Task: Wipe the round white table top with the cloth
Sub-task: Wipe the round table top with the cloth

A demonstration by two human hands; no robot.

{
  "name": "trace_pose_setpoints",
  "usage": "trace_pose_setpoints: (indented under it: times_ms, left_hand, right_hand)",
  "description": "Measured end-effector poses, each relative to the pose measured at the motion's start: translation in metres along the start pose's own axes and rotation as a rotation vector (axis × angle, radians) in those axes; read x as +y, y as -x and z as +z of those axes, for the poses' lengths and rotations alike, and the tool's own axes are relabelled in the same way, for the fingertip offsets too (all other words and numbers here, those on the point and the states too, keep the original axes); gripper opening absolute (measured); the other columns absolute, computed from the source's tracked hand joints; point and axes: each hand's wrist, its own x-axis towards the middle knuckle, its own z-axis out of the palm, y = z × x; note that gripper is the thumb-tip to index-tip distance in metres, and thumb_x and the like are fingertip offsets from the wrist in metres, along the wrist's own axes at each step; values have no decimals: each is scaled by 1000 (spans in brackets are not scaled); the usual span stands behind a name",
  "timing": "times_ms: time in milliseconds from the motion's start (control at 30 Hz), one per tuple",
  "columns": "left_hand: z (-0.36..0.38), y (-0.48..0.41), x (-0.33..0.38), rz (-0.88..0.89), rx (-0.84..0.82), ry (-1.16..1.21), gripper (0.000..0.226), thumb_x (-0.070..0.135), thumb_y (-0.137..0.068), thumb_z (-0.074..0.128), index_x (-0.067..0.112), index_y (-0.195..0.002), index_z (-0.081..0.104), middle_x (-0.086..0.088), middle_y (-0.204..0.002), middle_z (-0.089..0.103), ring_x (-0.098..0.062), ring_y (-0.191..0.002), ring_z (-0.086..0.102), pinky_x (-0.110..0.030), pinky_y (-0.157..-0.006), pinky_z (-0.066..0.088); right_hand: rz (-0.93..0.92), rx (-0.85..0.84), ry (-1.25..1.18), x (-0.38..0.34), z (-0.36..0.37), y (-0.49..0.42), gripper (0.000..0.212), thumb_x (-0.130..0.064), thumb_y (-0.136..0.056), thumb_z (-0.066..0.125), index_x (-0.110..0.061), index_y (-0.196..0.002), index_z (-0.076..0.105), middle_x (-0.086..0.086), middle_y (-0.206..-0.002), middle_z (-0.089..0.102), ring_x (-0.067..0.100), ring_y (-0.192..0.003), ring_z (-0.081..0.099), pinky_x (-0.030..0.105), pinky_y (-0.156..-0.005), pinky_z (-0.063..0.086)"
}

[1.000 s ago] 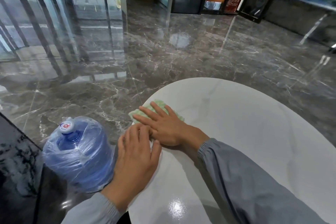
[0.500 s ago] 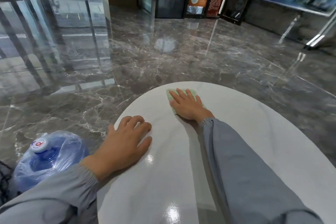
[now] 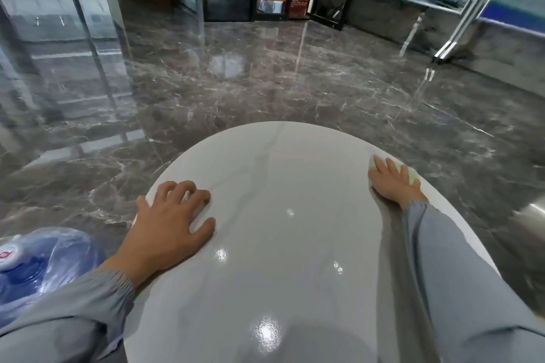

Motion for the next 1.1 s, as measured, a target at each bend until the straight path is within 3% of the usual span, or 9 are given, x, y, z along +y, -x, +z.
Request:
trace_pose_setpoints:
  times_ms: [133,400,533,667,800,933,1100]
  left_hand:
    - [3,2,2,-2,17,-17,55,75,-86,30,47,-130,47,18,-138,39,-24,-141,29,-58,-101,34]
    - [6,-2,-2,5,38,-26,56,77,-87,33,47,-131,49,15,-139,42,-25,-141,34,-61,-103,35]
    - [0,-11,-3,26,2,-52,55,79,-84,36,47,-125,53,13,-133,46,-26,-134,41,-65,-105,35]
    - [-5,-38,6,124,-9,-139,52,76,-87,35,46,-125,54,11,-135,49,-24,-133,46,-69,-110,29]
    - [0,-68,12,233,-39,-129,54,72,-90,33,45,-132,54,11,-141,48,-22,-135,45,-62,-113,28]
    - [16,-72,5,227,-19,-40,50,70,-92,35,49,-135,47,14,-142,47,-18,-137,40,-51,-114,28]
    - [21,-76,6,211,1,-22,47,68,-91,38,50,-133,48,15,-138,48,-19,-134,41,-52,-114,28]
  right_hand:
    - [-100,3,-1,-53,9,1,59,-51,-105,15,-49,-162,-1,-13,-172,-11,29,-158,-14,61,-122,-12]
    - [-652,-110,109,-258,72,57,58,-52,-106,14,-48,-162,-1,-13,-172,-11,28,-157,-19,61,-120,-17]
    - [-763,-114,106,-277,83,81,55,-51,-107,13,-48,-162,4,-14,-172,-8,25,-158,-16,58,-122,-14]
    - [-645,-80,55,-224,62,58,56,-51,-107,14,-48,-162,6,-15,-173,-5,23,-159,-12,57,-123,-10]
    - [-397,-31,21,-126,31,17,58,-56,-105,15,-51,-161,3,-18,-172,-7,23,-159,-12,56,-124,-10]
    - [-158,30,1,-32,5,-22,58,-54,-104,14,-51,-161,3,-16,-172,-6,25,-159,-10,58,-123,-7]
    - [-20,25,-23,-18,-9,-62,59,-49,-103,14,-48,-162,3,-14,-172,-7,28,-159,-12,62,-122,-10]
